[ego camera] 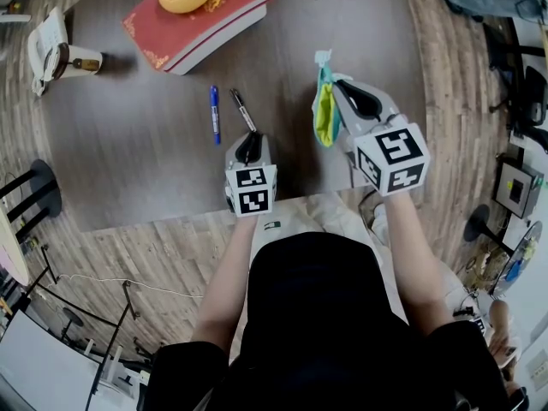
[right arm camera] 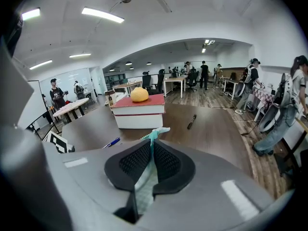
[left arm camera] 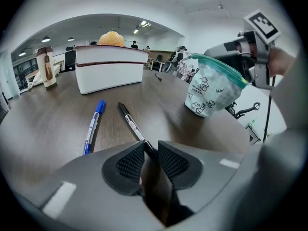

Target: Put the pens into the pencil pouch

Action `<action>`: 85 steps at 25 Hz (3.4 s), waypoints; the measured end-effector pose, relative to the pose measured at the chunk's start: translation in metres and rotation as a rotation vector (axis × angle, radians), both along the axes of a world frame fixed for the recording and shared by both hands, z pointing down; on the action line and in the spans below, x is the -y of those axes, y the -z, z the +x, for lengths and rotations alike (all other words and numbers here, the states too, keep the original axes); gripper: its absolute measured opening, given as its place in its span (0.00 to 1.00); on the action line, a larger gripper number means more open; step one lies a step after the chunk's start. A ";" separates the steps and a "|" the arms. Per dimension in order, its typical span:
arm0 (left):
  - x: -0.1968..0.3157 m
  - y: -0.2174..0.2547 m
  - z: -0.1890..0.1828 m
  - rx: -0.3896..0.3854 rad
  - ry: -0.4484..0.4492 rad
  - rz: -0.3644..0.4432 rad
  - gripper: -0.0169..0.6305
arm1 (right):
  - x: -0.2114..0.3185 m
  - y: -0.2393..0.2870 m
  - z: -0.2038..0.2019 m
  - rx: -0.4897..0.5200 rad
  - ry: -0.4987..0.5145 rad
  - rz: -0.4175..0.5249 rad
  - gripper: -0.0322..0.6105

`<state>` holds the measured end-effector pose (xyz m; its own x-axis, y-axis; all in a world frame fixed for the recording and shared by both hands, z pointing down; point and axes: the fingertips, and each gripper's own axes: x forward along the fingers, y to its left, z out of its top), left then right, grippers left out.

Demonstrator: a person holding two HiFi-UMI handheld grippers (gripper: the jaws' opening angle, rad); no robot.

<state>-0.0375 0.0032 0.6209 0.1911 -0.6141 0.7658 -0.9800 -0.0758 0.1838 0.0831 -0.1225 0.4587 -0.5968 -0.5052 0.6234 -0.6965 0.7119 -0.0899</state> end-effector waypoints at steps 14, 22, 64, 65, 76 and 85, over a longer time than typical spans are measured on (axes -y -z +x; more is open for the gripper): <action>-0.001 -0.003 -0.007 -0.003 0.003 -0.012 0.08 | 0.003 -0.002 0.000 -0.002 -0.018 0.003 0.10; -0.003 0.007 -0.006 -0.030 -0.042 -0.005 0.07 | 0.004 -0.001 0.000 -0.008 -0.033 0.006 0.10; -0.017 0.153 0.027 0.040 -0.559 0.185 0.07 | 0.004 -0.004 -0.002 -0.038 -0.108 0.021 0.10; -0.019 0.152 0.028 0.044 -0.568 0.178 0.07 | 0.003 -0.004 -0.002 -0.041 -0.106 0.020 0.10; -0.029 0.146 0.028 0.116 -0.632 0.068 0.08 | -0.004 -0.005 -0.012 -0.055 -0.086 0.027 0.10; -0.021 0.152 0.029 0.174 -0.654 0.054 0.08 | -0.008 -0.005 -0.018 -0.065 -0.071 0.026 0.10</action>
